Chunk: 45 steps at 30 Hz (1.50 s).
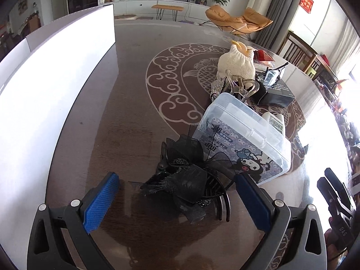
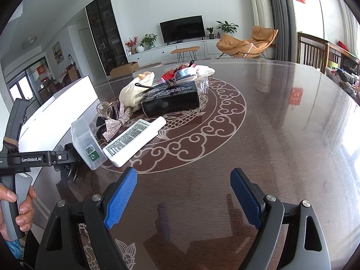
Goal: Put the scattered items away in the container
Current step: 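Lower the left tool onto the black mesh accessory and close it, then grasp the white lotion bottle with the right tool while the left holds the accessory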
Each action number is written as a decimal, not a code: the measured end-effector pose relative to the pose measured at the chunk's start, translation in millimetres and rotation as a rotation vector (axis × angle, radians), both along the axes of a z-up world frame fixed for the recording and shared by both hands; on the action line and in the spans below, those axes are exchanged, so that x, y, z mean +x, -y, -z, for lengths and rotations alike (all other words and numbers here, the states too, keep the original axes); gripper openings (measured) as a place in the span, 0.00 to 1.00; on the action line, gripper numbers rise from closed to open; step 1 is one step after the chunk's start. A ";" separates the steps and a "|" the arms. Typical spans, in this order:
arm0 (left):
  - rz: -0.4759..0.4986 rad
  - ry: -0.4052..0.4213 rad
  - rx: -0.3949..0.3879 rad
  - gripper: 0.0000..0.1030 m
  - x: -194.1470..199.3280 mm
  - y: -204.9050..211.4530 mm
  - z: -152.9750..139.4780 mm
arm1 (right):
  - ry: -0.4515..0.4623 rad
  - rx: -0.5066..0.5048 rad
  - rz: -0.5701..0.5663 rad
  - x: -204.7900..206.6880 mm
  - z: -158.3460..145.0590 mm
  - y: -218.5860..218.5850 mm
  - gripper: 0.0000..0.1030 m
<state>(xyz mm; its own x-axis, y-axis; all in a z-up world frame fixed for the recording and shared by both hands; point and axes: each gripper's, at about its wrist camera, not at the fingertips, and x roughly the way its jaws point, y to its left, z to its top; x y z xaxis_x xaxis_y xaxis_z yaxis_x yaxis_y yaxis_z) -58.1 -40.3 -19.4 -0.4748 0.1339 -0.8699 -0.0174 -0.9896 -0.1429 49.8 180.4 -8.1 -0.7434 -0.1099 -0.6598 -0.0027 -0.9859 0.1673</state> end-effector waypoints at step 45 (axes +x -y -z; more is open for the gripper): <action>-0.006 -0.140 -0.090 0.35 59.0 18.2 1.0 | 0.211 0.019 -0.002 -118.1 17.4 87.1 0.84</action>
